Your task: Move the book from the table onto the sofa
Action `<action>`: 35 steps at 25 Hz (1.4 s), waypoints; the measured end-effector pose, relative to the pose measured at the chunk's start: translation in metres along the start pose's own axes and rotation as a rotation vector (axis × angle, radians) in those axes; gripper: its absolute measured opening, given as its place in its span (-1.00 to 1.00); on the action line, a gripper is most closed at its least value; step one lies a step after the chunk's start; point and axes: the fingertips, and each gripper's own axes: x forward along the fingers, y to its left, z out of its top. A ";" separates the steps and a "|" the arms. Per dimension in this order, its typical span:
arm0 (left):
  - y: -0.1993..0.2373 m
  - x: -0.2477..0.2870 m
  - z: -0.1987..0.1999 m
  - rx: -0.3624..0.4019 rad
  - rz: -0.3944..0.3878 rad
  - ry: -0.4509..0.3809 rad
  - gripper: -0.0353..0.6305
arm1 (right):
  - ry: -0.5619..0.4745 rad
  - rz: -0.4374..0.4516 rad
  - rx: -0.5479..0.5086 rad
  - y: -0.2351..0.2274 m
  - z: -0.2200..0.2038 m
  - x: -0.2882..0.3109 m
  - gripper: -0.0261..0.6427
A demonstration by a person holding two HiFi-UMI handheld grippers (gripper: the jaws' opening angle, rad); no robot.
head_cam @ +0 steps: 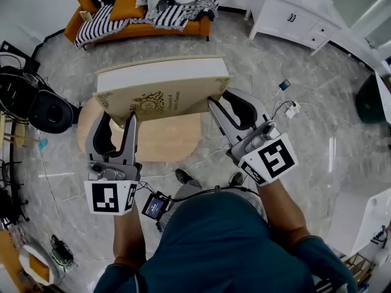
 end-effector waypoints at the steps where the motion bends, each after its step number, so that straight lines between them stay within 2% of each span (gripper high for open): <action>1: -0.020 0.005 0.009 0.012 -0.004 -0.008 -0.33 | -0.013 -0.007 -0.001 -0.011 0.005 -0.019 -0.59; 9: -0.176 0.042 0.072 0.047 -0.045 -0.063 -0.33 | -0.046 -0.054 -0.021 -0.101 0.040 -0.164 -0.59; 18: -0.280 0.070 0.096 0.032 -0.090 -0.078 -0.33 | -0.042 -0.080 -0.024 -0.160 0.050 -0.256 -0.59; 23: -0.316 0.085 0.111 0.052 -0.130 -0.089 -0.33 | -0.055 -0.112 -0.011 -0.183 0.058 -0.288 -0.59; 28: -0.334 0.098 0.122 0.076 -0.187 -0.094 -0.33 | -0.066 -0.191 0.011 -0.198 0.057 -0.313 -0.59; 35: -0.394 0.193 0.109 0.114 -0.286 -0.101 -0.34 | -0.096 -0.287 0.037 -0.295 0.032 -0.340 -0.59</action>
